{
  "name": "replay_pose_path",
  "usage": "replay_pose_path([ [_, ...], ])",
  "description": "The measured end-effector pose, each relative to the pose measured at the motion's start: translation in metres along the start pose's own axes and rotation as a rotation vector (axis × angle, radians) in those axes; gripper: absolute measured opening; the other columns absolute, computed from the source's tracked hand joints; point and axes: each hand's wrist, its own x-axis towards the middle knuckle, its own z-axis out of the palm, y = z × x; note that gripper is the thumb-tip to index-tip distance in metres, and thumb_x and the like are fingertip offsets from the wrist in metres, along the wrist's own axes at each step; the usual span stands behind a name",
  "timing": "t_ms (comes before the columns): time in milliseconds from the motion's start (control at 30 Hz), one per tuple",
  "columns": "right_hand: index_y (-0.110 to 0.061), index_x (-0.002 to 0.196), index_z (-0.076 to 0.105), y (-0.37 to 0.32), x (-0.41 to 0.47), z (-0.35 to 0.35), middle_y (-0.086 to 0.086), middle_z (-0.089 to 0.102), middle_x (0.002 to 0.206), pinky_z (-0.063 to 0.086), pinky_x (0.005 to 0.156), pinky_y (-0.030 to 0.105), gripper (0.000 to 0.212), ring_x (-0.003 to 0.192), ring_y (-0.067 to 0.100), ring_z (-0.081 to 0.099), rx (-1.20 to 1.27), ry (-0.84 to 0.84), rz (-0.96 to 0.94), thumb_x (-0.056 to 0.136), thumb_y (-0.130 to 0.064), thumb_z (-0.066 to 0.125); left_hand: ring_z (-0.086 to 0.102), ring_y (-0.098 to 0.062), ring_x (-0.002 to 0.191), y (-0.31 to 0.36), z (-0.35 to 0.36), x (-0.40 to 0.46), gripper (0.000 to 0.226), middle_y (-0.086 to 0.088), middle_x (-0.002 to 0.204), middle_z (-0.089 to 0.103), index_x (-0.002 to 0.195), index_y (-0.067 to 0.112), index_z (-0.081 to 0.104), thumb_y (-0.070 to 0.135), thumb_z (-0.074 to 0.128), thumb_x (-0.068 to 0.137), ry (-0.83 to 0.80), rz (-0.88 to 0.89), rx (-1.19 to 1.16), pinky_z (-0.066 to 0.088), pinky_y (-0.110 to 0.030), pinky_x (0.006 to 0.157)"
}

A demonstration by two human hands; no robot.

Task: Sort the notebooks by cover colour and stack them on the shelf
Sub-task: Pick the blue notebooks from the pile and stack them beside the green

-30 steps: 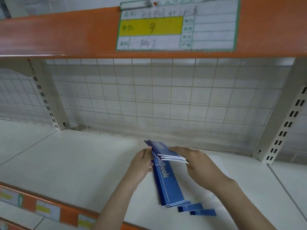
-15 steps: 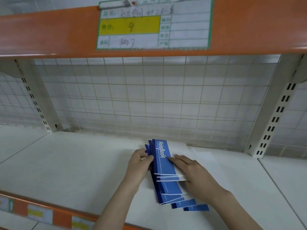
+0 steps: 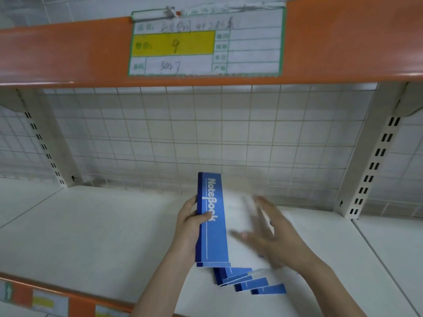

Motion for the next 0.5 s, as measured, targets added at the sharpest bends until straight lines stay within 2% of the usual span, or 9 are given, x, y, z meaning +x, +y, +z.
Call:
replay_pose_path([
  [33, -0.039, 0.145, 0.025, -0.003, 0.001, -0.001, -0.026, 0.029, 0.142, 0.028, 0.112, 0.028, 0.095, 0.131, -0.005, 0.028, 0.049, 0.113, 0.076, 0.064, -0.073, 0.062, 0.070, -0.024, 0.075, 0.003, 0.000, -0.002, 0.044, -0.010, 0.096, 0.073, 0.120, 0.018, 0.057, -0.005, 0.059, 0.083, -0.030, 0.046, -0.018, 0.055, -0.033, 0.059],
  [67, -0.035, 0.144, 0.030, -0.004, 0.001, -0.002, -0.023, 0.037, 0.135, 0.035, 0.105, 0.023, 0.088, 0.122, -0.005, 0.037, 0.117, 0.163, 0.134, 0.068, -0.066, 0.063, 0.070, -0.024, 0.077, 0.006, 0.001, -0.003, 0.046, -0.009, 0.098, 0.073, 0.122, 0.019, 0.057, -0.005, 0.059, 0.083, -0.065, 0.104, -0.034, 0.056, -0.033, 0.060],
  [133, -0.038, 0.118, 0.054, -0.004, 0.003, -0.003, -0.024, 0.059, 0.114, 0.045, 0.081, 0.009, 0.047, 0.098, -0.008, 0.056, 0.294, 0.165, 0.103, 0.074, -0.055, 0.062, 0.070, -0.024, 0.086, 0.011, 0.004, -0.005, 0.051, -0.008, 0.103, 0.072, 0.125, 0.022, 0.054, -0.006, 0.060, 0.083, -0.134, 0.250, -0.029, 0.057, -0.031, 0.066],
  [167, -0.039, 0.108, 0.058, -0.005, 0.003, -0.003, -0.022, 0.067, 0.104, 0.047, 0.072, 0.007, 0.030, 0.090, -0.005, 0.062, 0.369, 0.166, 0.056, 0.079, -0.048, 0.060, 0.069, -0.023, 0.091, 0.012, 0.006, -0.006, 0.053, -0.006, 0.106, 0.071, 0.127, 0.024, 0.052, -0.004, 0.061, 0.083, -0.171, 0.320, -0.017, 0.057, -0.031, 0.070],
  [200, -0.036, 0.108, 0.060, -0.005, 0.002, -0.004, -0.018, 0.069, 0.103, 0.049, 0.071, 0.009, 0.024, 0.091, -0.001, 0.065, 0.423, 0.179, 0.002, 0.084, -0.039, 0.059, 0.068, -0.023, 0.096, 0.014, 0.007, -0.006, 0.054, -0.005, 0.110, 0.070, 0.129, 0.026, 0.049, 0.000, 0.061, 0.083, -0.207, 0.376, -0.006, 0.056, -0.030, 0.074],
  [267, -0.029, 0.118, 0.058, -0.007, 0.001, -0.004, -0.012, 0.068, 0.113, 0.052, 0.081, 0.018, 0.028, 0.102, 0.006, 0.065, 0.483, 0.218, -0.079, 0.091, -0.024, 0.056, 0.065, -0.019, 0.105, 0.014, 0.011, -0.006, 0.051, 0.000, 0.118, 0.066, 0.130, 0.030, 0.046, 0.010, 0.057, 0.084, -0.252, 0.428, 0.019, 0.054, -0.028, 0.080],
  [333, -0.026, 0.120, 0.057, -0.010, 0.001, -0.003, -0.010, 0.067, 0.115, 0.051, 0.087, 0.026, 0.031, 0.107, 0.009, 0.063, 0.482, 0.240, -0.115, 0.089, -0.026, 0.056, 0.063, -0.015, 0.106, 0.012, 0.013, -0.006, 0.043, 0.005, 0.117, 0.065, 0.125, 0.035, 0.050, 0.018, 0.056, 0.086, -0.243, 0.438, 0.036, 0.053, -0.025, 0.080],
  [433, -0.024, 0.111, 0.061, -0.013, 0.001, 0.001, -0.014, 0.069, 0.104, 0.052, 0.078, 0.020, 0.029, 0.096, 0.004, 0.064, 0.432, 0.302, -0.127, 0.084, -0.032, 0.061, 0.064, -0.015, 0.100, 0.006, 0.017, -0.007, 0.033, 0.002, 0.110, 0.066, 0.117, 0.031, 0.056, 0.024, 0.062, 0.085, -0.204, 0.450, 0.046, 0.052, -0.023, 0.079],
  [500, -0.023, 0.102, 0.064, -0.012, 0.001, 0.002, -0.019, 0.069, 0.091, 0.047, 0.068, 0.011, 0.021, 0.083, -0.003, 0.063, 0.439, 0.344, -0.123, 0.084, -0.034, 0.060, 0.066, -0.015, 0.098, 0.000, 0.022, -0.007, 0.027, 0.001, 0.105, 0.069, 0.109, 0.029, 0.061, 0.027, 0.066, 0.082, -0.187, 0.439, 0.071, 0.053, -0.024, 0.078],
])
